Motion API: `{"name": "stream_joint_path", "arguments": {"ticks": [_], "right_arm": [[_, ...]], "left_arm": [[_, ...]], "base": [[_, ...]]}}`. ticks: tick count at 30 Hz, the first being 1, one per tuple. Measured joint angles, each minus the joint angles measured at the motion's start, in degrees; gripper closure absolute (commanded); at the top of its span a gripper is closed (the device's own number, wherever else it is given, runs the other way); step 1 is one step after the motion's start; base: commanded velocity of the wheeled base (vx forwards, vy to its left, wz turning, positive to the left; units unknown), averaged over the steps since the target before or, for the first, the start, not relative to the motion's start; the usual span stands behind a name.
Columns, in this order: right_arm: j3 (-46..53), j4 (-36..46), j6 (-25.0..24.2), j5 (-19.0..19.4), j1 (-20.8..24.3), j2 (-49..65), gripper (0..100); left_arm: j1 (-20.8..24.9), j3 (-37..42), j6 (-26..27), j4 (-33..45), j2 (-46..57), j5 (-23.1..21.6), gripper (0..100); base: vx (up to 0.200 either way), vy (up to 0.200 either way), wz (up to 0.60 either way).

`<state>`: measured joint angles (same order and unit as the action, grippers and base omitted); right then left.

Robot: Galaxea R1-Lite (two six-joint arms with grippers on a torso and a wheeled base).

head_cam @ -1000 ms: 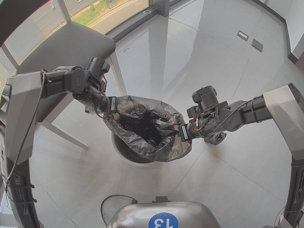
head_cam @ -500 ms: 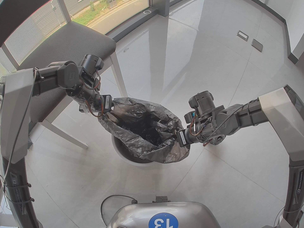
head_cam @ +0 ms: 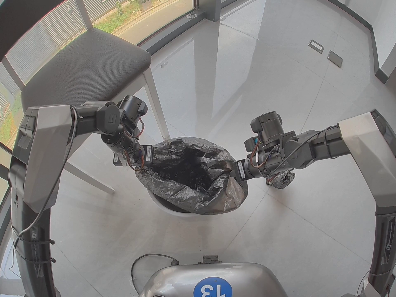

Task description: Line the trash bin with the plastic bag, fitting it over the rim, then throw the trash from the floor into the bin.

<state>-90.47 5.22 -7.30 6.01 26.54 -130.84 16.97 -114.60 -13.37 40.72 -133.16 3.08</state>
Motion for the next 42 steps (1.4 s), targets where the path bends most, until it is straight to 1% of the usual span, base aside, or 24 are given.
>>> {"name": "stream_joint_path", "arguments": {"ticks": [5,8,12,26,30,36,42], "right_arm": [[-0.2,0.2,0.0,-0.4,-0.4,0.5,0],[0.0,0.2,-0.1,-0.3,-0.5,1.3,0],[0.2,0.2,-0.1,0.0,-0.4,2.4,0],[0.5,1.9,0.2,-0.1,0.3,6.7,0],[0.5,2.0,0.3,0.2,2.1,8.2,0],[2.0,3.2,1.5,1.7,6.9,10.6,0],[5.5,3.5,5.7,2.2,11.6,11.7,0]], "left_arm": [[-0.2,0.0,-3.8,-0.1,-0.1,0.0,100],[0.2,0.0,-5.7,-0.2,0.3,-1.3,100],[0.6,0.0,-5.9,-0.3,1.0,-2.1,100],[1.9,0.0,-5.5,0.3,2.5,-1.7,100],[2.0,0.0,-5.5,1.0,2.8,-1.4,100],[2.1,0.0,-5.5,1.3,3.6,-1.2,100],[2.2,0.0,-5.6,1.7,4.3,-1.1,100]], "base": [[0.0,0.0,0.0],[0.0,0.0,0.0],[0.0,0.0,0.0],[0.0,0.0,0.0],[0.0,0.0,0.0],[0.0,0.0,0.0],[0.0,0.0,0.0]]}}
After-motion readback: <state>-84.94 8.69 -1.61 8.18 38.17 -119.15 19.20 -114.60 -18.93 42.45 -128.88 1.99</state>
